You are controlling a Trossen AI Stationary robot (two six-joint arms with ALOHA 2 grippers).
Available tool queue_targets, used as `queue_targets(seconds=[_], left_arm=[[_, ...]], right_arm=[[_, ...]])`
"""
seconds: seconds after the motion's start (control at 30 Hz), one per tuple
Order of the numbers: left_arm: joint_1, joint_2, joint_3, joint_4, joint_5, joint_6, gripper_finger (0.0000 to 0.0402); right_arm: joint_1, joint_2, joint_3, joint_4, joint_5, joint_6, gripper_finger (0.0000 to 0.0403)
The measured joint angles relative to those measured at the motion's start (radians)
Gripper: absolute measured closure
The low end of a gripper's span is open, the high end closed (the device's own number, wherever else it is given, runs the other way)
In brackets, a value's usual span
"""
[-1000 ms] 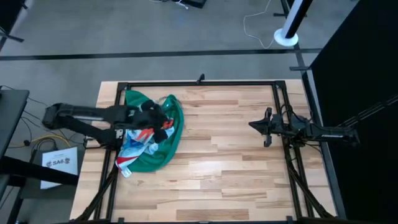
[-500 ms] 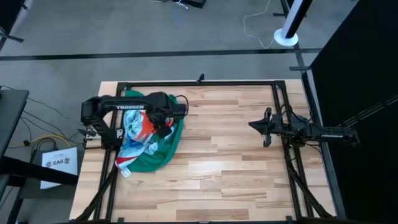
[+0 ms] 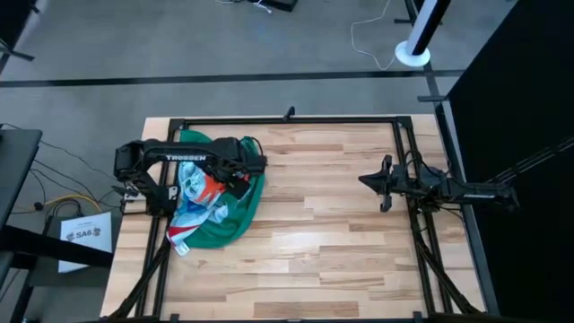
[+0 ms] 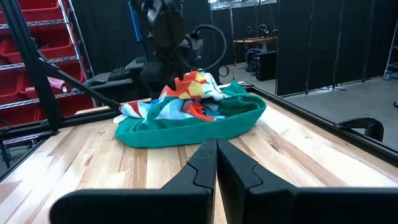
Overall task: Roll towel
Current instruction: Roll the multicolor dinosaur print towel
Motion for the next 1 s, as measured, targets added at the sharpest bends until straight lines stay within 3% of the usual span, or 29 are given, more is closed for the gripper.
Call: queue_targets(seconds=[0.33,0.4,0.57,0.8,1.0], left_arm=[[-0.015,0.000,-0.247,0.347,-0.020,0.093,0.0200],[-0.022,0.000,-0.296,0.449,-0.031,0.141,0.0236],[-0.061,-0.001,-0.371,0.694,-0.095,0.269,0.0379],[-0.140,0.000,-0.375,1.169,-0.107,0.596,0.0390],[-0.143,0.001,-0.375,1.563,0.002,0.853,0.0390]], right_arm=[[0.000,0.000,0.000,0.000,0.000,0.000,0.0403],[0.000,0.000,0.000,0.000,0.000,0.000,0.0403],[0.000,0.000,0.000,-0.001,0.000,0.000,0.0403],[0.000,0.000,0.017,-0.049,-0.003,-0.013,0.0403],[0.000,0.000,0.018,-0.050,-0.003,-0.016,0.0403]])
